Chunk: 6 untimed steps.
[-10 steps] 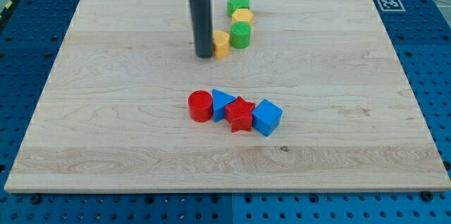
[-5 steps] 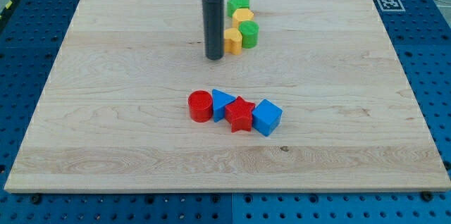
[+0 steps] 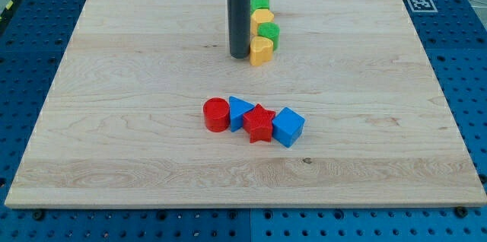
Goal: Drag the yellow heart below the green circle
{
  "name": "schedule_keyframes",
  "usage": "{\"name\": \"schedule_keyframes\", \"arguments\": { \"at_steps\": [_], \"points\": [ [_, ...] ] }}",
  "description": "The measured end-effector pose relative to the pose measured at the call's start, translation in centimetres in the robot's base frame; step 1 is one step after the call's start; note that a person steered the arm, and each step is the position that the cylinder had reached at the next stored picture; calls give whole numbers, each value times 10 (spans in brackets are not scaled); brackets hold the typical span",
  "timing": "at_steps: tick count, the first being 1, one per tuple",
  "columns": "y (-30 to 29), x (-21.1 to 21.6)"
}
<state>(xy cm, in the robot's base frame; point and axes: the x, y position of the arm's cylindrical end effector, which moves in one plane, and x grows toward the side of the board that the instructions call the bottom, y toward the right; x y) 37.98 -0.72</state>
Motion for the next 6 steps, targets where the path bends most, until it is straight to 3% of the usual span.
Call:
{"name": "schedule_keyframes", "arguments": {
  "at_steps": [6],
  "points": [
    [-2,29]
  ]
}}
